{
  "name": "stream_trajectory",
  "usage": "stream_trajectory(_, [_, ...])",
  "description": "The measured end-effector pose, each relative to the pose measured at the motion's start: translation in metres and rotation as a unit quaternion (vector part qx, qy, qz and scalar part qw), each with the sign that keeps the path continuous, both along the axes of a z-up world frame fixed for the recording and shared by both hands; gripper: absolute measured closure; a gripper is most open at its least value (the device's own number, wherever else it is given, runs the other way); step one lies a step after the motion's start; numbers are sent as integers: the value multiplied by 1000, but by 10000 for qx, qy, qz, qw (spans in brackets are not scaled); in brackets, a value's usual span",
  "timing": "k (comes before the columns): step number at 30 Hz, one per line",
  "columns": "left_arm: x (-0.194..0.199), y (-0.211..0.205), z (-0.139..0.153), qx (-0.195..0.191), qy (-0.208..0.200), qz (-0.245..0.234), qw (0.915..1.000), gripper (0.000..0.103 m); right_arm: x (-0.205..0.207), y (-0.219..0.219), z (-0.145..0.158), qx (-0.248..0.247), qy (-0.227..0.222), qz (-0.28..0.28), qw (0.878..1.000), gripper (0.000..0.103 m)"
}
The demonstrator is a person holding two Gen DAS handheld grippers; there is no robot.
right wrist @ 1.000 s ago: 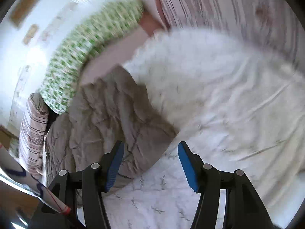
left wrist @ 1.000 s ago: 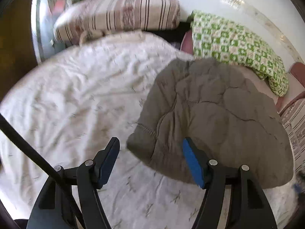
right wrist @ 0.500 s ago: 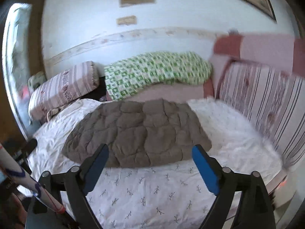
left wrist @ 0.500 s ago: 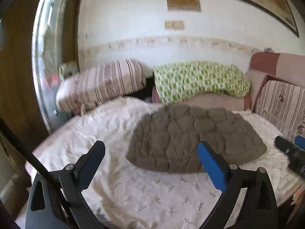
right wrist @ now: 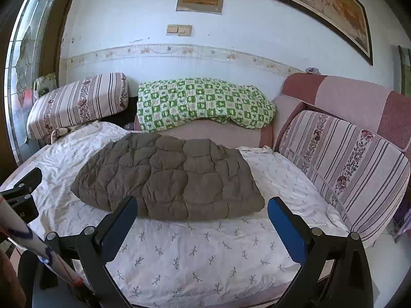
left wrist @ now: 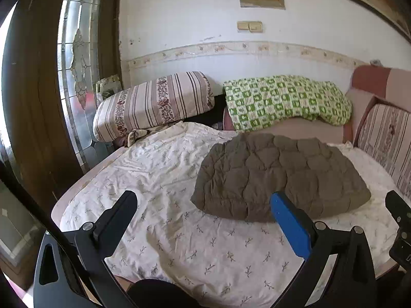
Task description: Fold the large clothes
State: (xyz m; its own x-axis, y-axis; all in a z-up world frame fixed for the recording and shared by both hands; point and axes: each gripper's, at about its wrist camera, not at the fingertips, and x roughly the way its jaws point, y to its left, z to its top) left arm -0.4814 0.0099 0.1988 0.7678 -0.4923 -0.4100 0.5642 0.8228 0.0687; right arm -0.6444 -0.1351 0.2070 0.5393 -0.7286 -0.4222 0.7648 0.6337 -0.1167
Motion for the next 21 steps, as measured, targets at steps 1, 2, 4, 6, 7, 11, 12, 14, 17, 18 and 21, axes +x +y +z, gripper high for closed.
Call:
stream_trajectory(1, [1, -3, -1, 44, 48, -22, 10000, 0, 2, -3, -2, 17, 25, -33, 10000, 0])
stream_trajectory(2, [2, -6, -2, 96, 89, -41, 9999, 0, 2, -4, -3, 29, 40, -69, 10000, 0])
stream_trajectory(4, [5, -14, -6, 288, 109, -39, 9995, 0, 5, -8, -8, 73, 61, -95, 9999, 0])
stream_trajectory(6, [7, -18, -10, 450, 29, -23, 9990, 0, 10, -11, -13, 125, 135, -124, 9998, 0])
stream_trajectory(7, [8, -21, -13, 518, 6, -4, 9987, 0, 12, -12, -15, 152, 168, -103, 9997, 0])
stream_trajectory(11, [15, -27, -20, 713, 79, 12, 9974, 0, 20, -16, -23, 205, 303, -99, 9993, 0])
stream_trajectory(12, [17, -28, -22, 751, 133, 27, 9971, 0, 21, -17, -24, 215, 326, -97, 9992, 0])
stream_trajectory(14, [19, -30, -25, 839, 158, 63, 9963, 0, 23, -19, -27, 211, 375, -114, 9990, 0])
stream_trajectory(17, [20, -32, -28, 904, 54, 130, 9958, 0, 27, -22, -32, 234, 441, -134, 9987, 0])
stream_trajectory(18, [20, -33, -29, 941, 10, 142, 9955, 0, 29, -23, -33, 245, 465, -141, 9985, 0])
stream_trajectory(21, [18, -36, -32, 1054, -66, 154, 9943, 0, 32, -24, -36, 266, 512, -127, 9983, 0])
